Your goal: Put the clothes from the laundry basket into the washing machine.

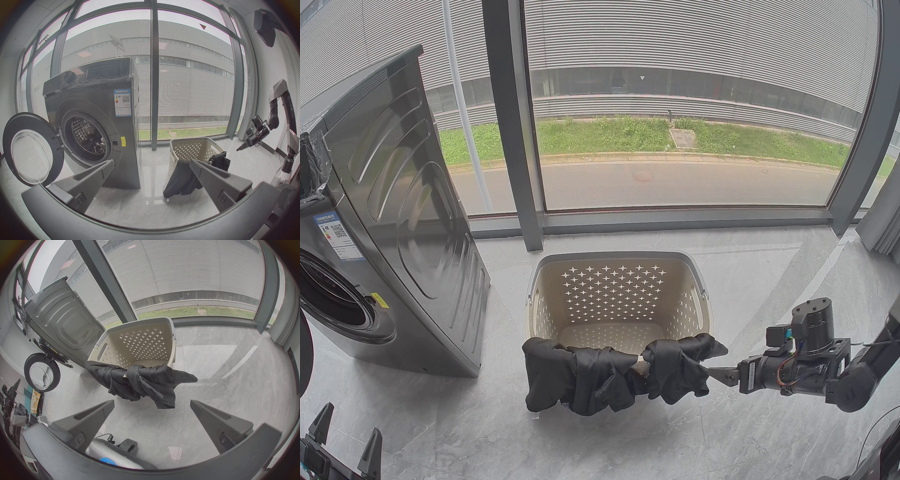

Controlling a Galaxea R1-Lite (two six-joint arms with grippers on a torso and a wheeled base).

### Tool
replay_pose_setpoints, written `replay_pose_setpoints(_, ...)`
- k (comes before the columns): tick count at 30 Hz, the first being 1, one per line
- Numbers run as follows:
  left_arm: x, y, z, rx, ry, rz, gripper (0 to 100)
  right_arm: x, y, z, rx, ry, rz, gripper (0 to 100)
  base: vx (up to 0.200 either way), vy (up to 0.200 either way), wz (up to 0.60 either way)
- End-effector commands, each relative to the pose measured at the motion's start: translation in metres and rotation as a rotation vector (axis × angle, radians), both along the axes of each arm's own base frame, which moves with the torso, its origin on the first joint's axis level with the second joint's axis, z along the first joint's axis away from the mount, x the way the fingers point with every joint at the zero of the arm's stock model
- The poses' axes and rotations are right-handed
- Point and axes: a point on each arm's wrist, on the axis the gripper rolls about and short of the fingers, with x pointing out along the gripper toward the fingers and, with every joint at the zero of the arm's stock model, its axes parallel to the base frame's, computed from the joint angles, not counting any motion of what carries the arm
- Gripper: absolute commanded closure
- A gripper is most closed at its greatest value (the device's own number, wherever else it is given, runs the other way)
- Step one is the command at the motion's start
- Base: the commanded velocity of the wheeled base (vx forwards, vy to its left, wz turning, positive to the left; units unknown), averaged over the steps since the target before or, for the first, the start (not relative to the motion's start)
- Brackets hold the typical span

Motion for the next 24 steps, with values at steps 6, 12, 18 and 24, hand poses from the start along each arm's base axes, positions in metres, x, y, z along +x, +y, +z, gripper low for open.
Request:
replay_pose_setpoints(6,0.000,0.000,-0.005,-0.002,0.000,-0.002,0,0.016,0.029,-0.056,-0.010,0.059,0.063,0,0.000,0.000,0.00)
replay_pose_setpoints(12,0.000,0.000,-0.005,-0.002,0.000,-0.002,0,0.026,0.039,-0.069,-0.012,0.058,0.077,0,0.000,0.000,0.00)
replay_pose_setpoints(18,0.000,0.000,-0.005,-0.002,0.000,-0.002,0,0.042,0.047,-0.070,0.005,0.025,0.072,0,0.000,0.000,0.00)
replay_pose_setpoints(24,0.000,0.000,-0.005,-0.003,0.000,-0.002,0,0.050,0.051,-0.078,-0.010,0.017,0.053,0,0.000,0.000,0.00)
